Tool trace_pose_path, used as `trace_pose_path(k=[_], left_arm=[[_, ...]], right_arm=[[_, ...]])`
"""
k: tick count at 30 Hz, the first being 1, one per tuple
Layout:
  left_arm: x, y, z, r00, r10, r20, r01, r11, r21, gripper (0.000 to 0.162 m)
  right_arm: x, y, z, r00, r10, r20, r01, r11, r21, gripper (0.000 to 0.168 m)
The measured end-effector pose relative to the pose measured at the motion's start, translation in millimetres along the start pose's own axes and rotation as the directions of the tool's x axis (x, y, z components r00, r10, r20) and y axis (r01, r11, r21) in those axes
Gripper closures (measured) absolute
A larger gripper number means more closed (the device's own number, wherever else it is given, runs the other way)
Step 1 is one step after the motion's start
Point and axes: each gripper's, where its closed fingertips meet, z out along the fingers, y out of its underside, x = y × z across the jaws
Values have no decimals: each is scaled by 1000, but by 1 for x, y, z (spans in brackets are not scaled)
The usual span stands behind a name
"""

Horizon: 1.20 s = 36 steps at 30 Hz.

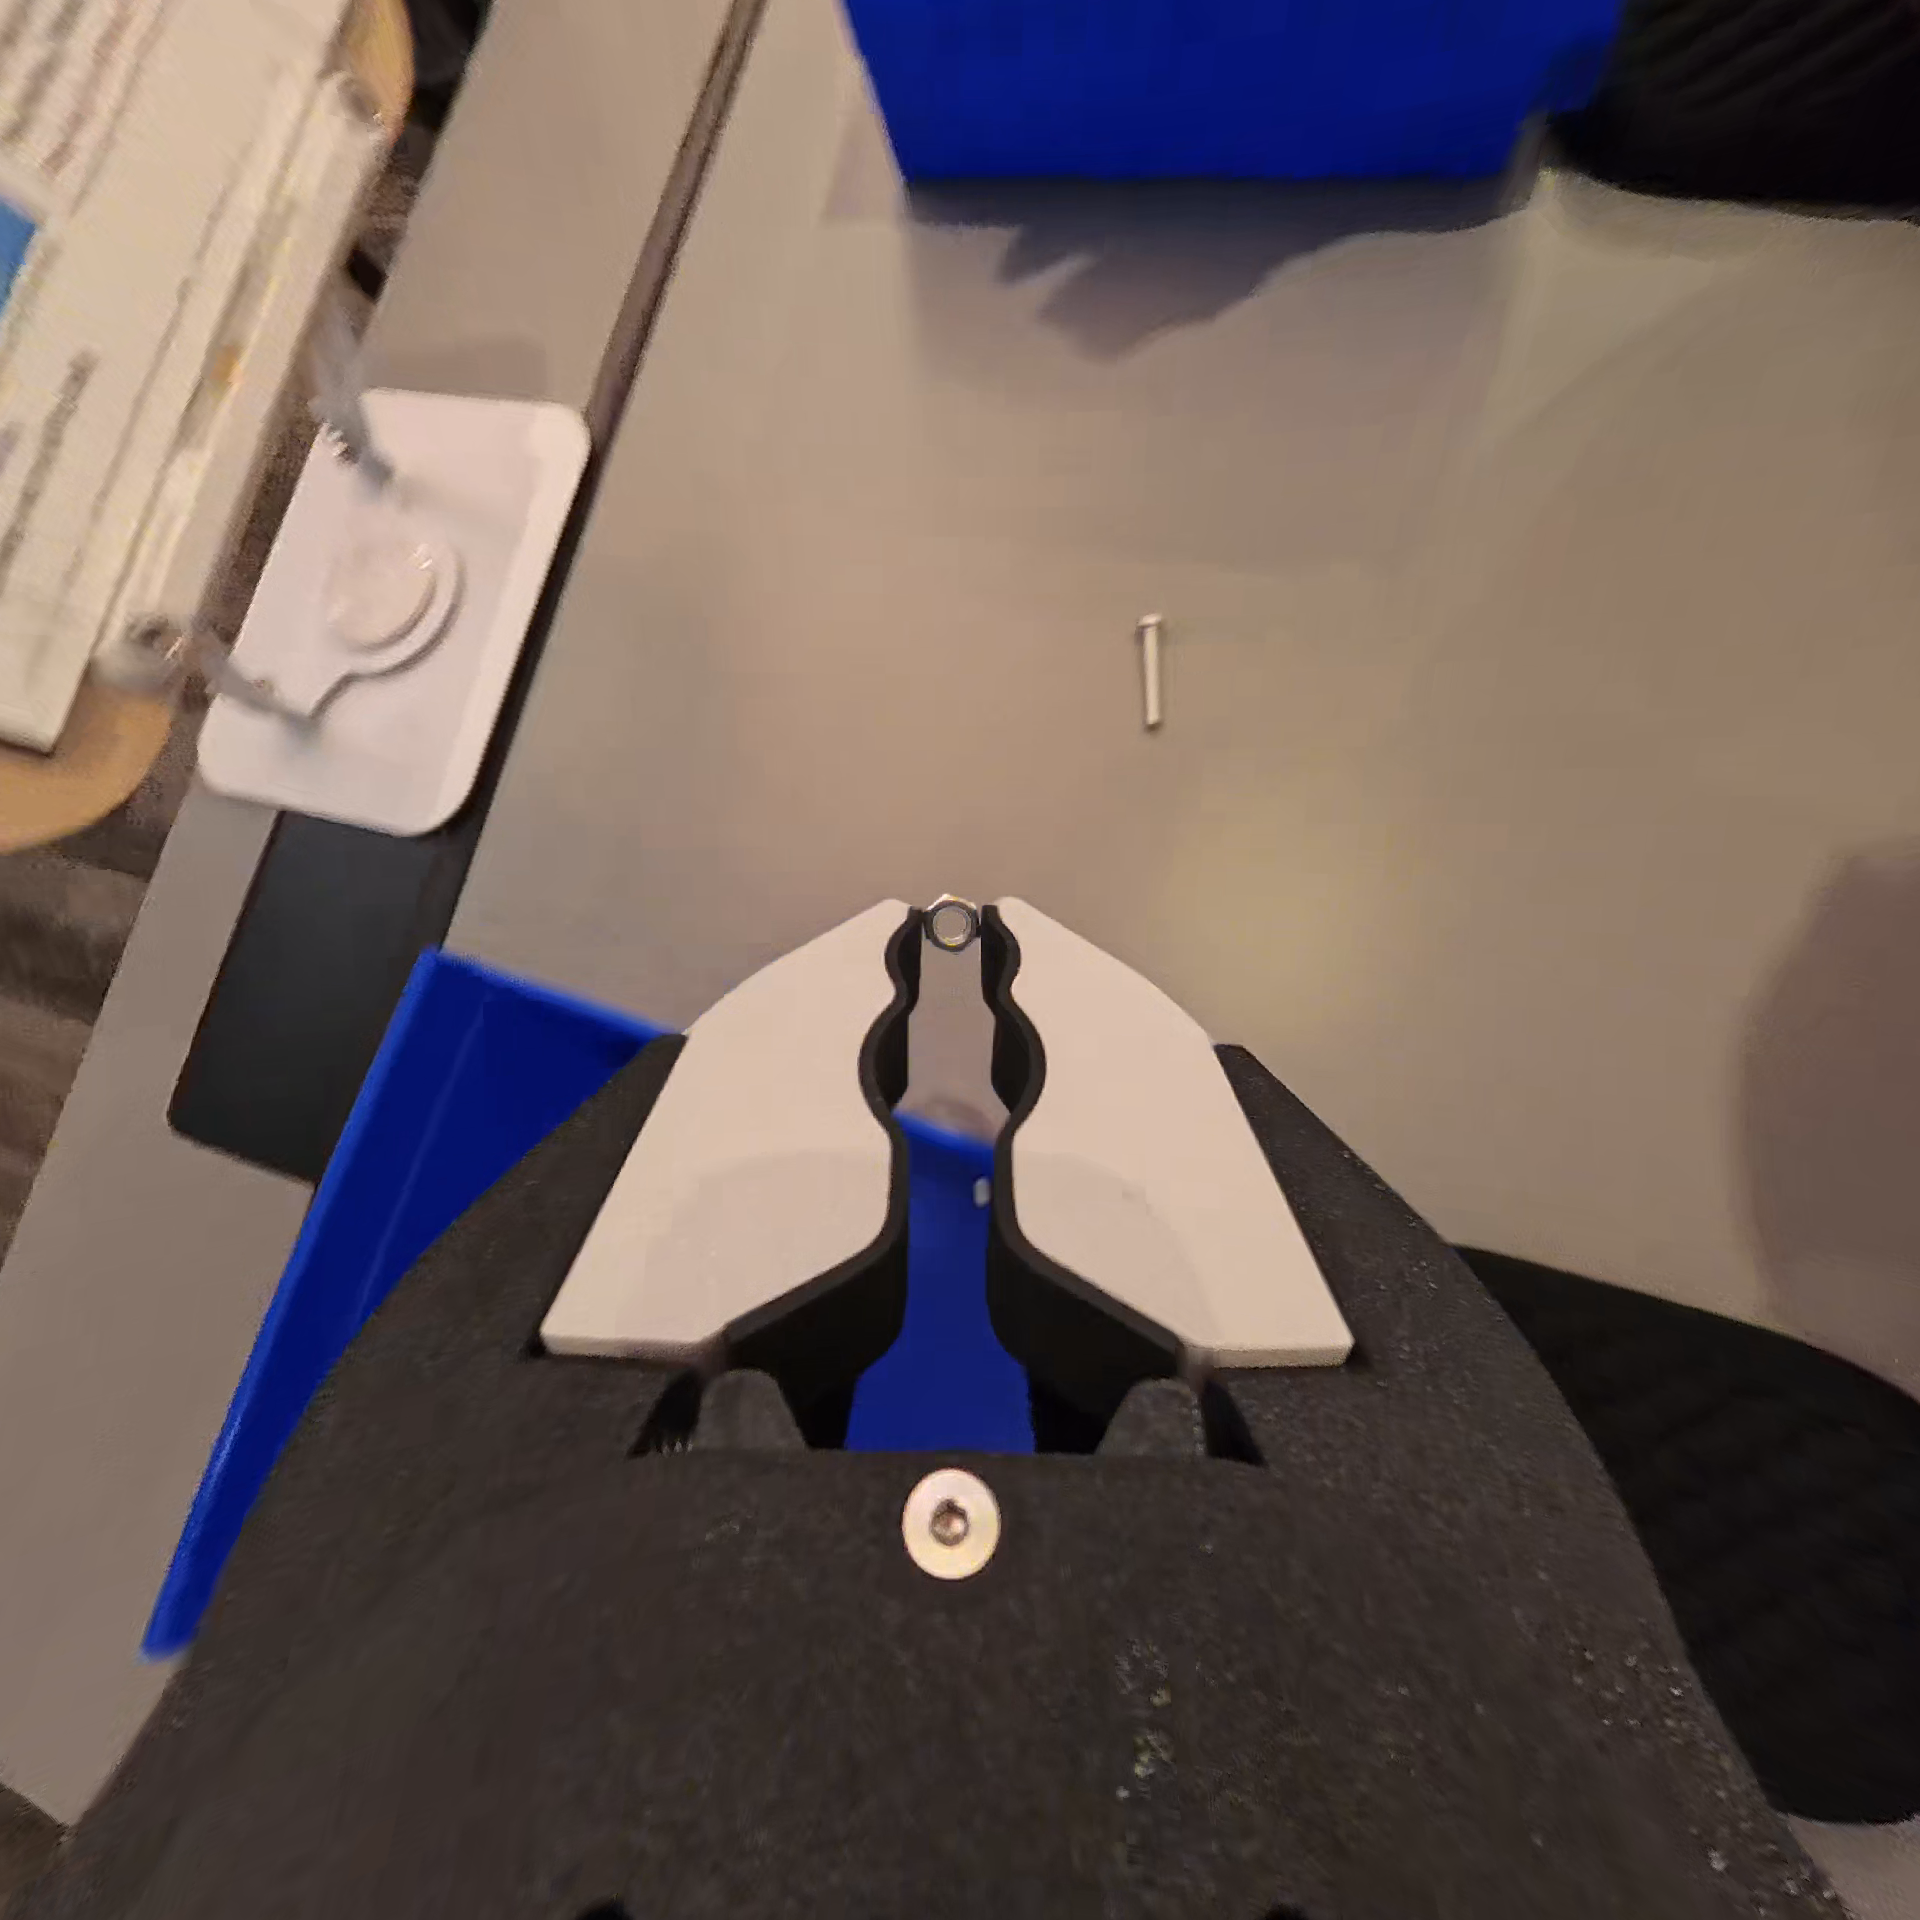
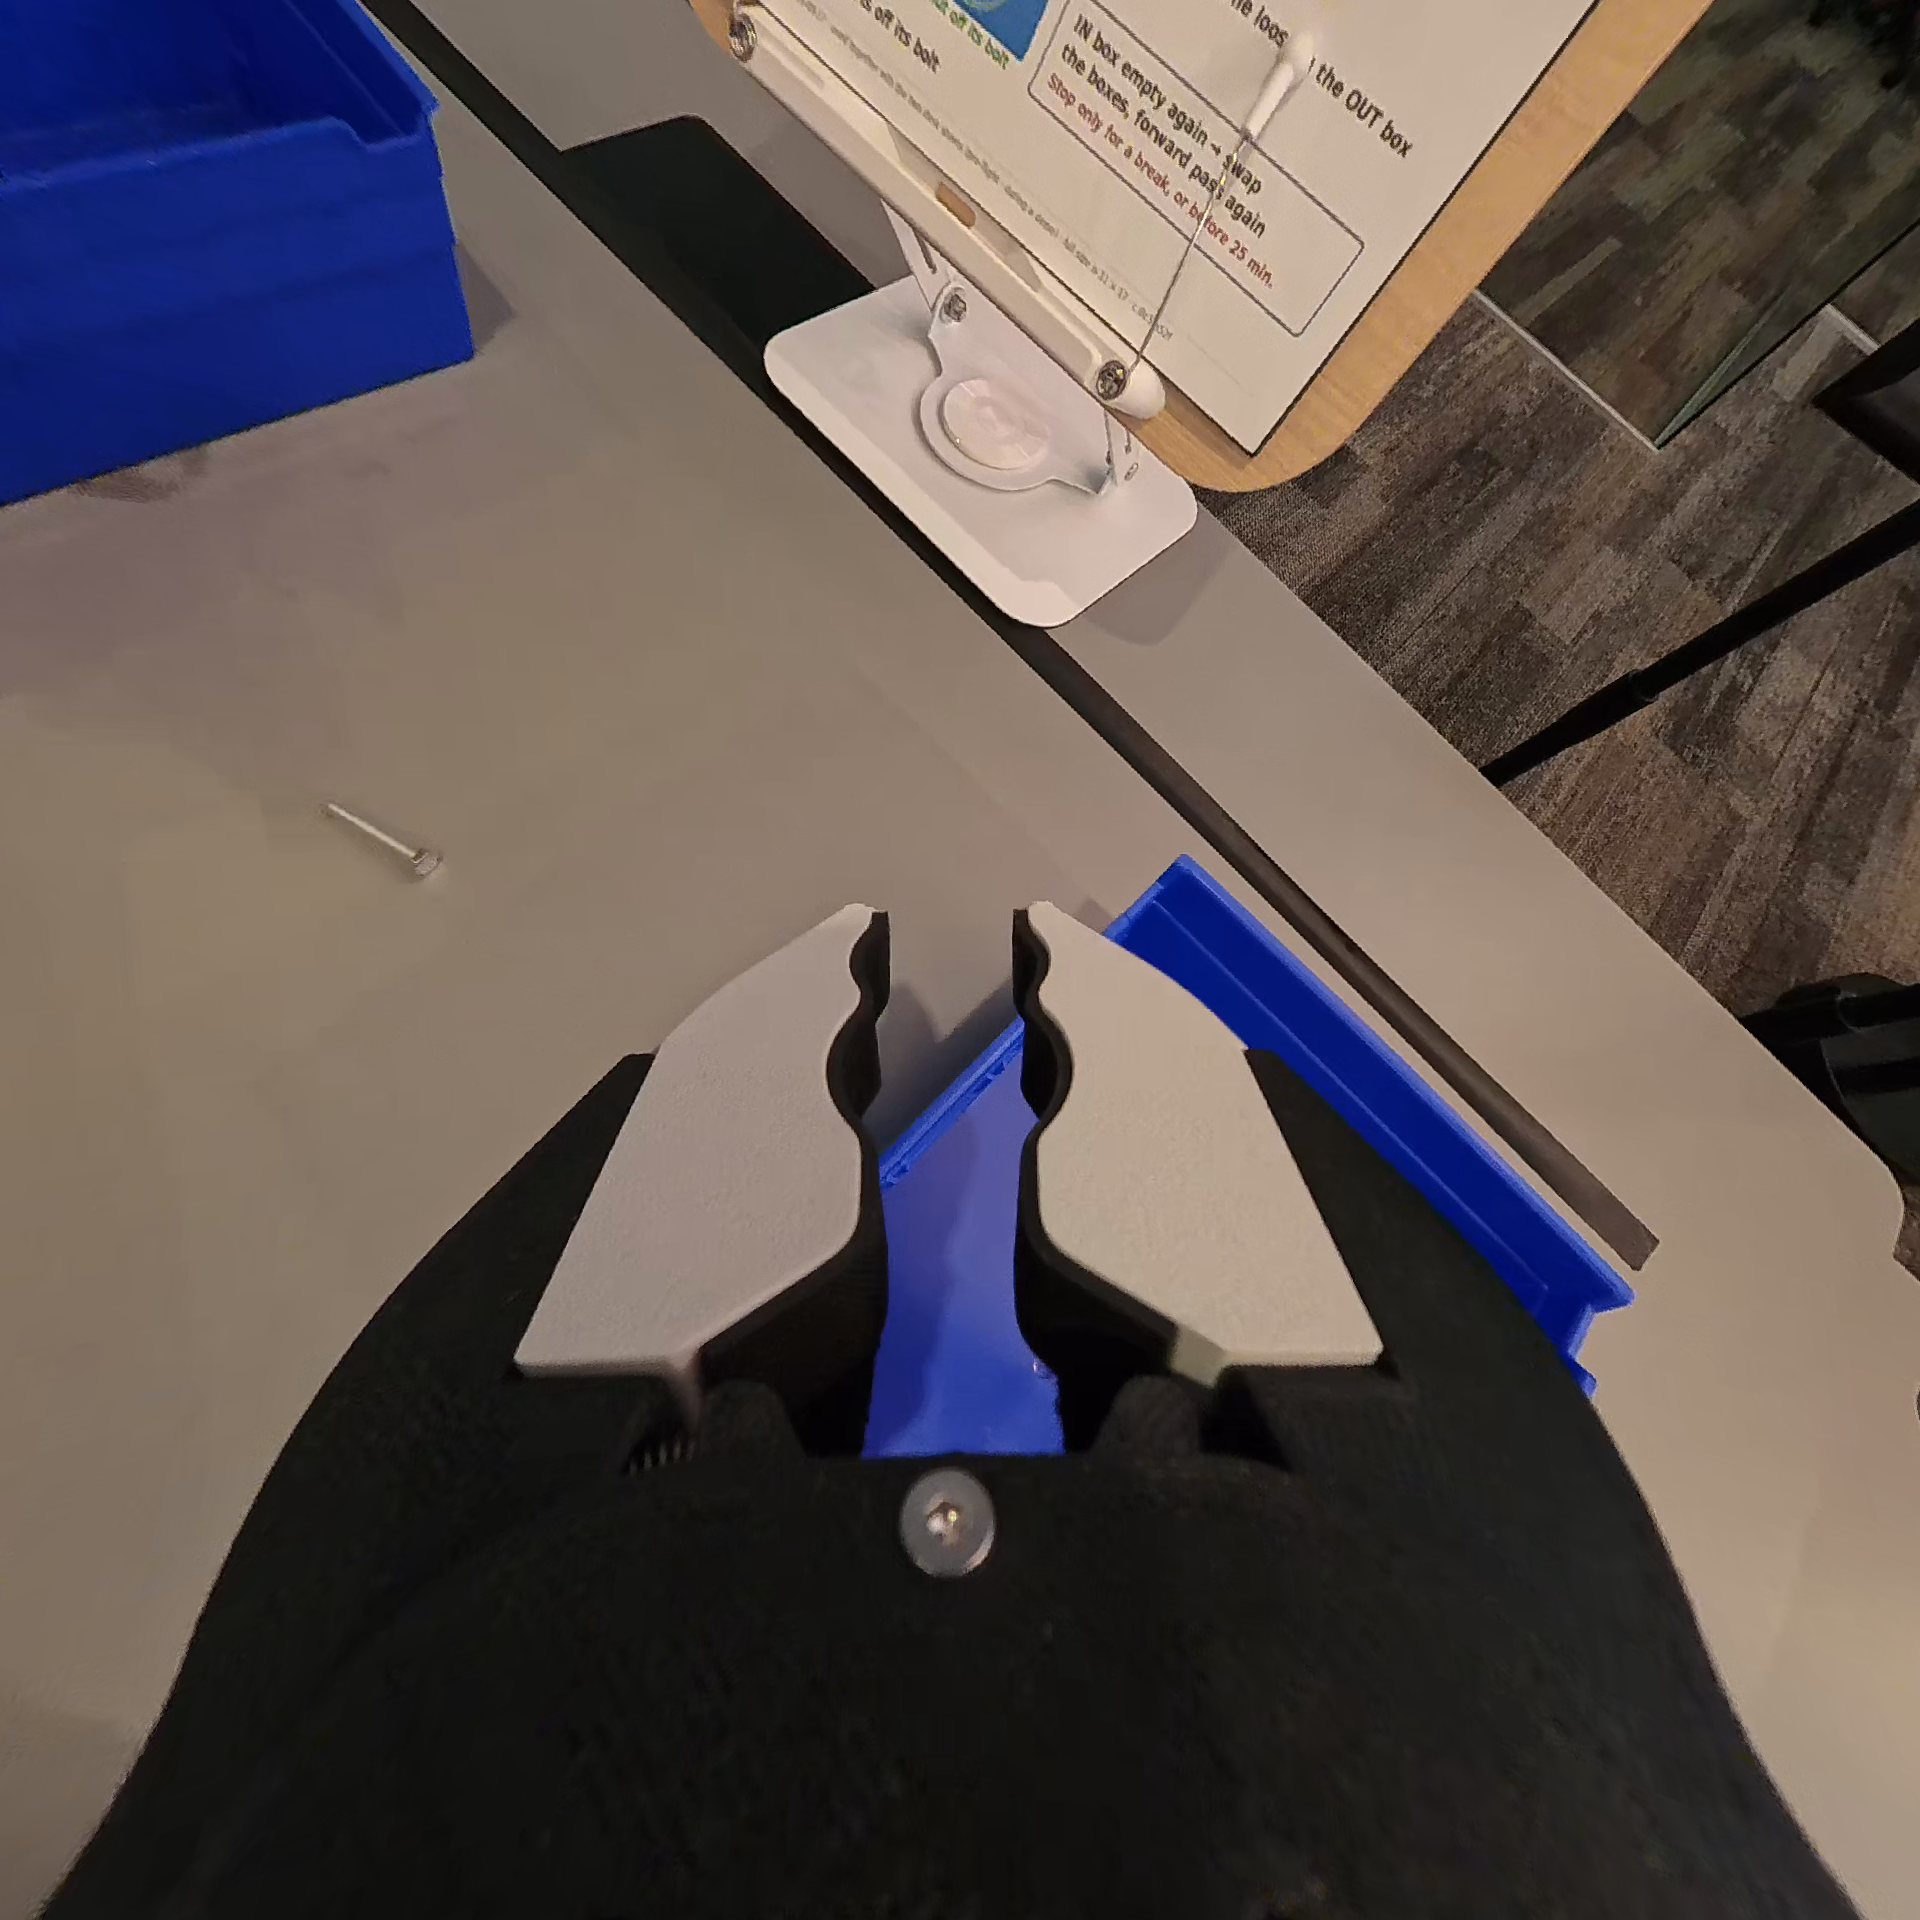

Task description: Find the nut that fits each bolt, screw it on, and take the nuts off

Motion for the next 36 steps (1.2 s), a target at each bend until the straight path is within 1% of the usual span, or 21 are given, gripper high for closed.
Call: trace_pose_path(k=[2,7,9,12,16,20,23,30,33,36], left_arm=[[25,-17,20,997,59,-53,-61,997,-36,151],[85,-51,91,974,149,-172,-158,987,-43,151],[105,-61,119,965,156,-212,-165,986,-27,151],[133,-76,154,947,136,-291,-143,990,-3,151],[144,-85,188,934,170,-314,-189,981,-33,151],[144,-87,209,928,168,-332,-209,974,-92,151],[138,-84,219,934,166,-318,-216,968,-129,151],[121,-73,233,949,137,-282,-202,955,-217,151],[117,-71,235,951,130,-279,-198,953,-231,152],[117,-68,239,950,121,-289,-195,951,-242,152]], right_arm=[[-1,-3,-4,1000,-1,7,1,1000,20,144],[4,-1,-23,1000,2,4,-2,999,54,145],[9,6,-35,1000,7,-12,-6,999,48,145],[22,27,-53,998,35,-57,-35,999,6,145],[39,47,-71,989,96,-110,-97,995,-7,144],[46,52,-77,986,116,-118,-116,993,8,144],[45,53,-78,987,110,-113,-111,994,4,144],[42,51,-82,990,90,-107,-90,996,4,144],[41,49,-82,991,87,-98,-86,996,14,144],[41,51,-80,992,80,-97,-81,997,-5,144]])
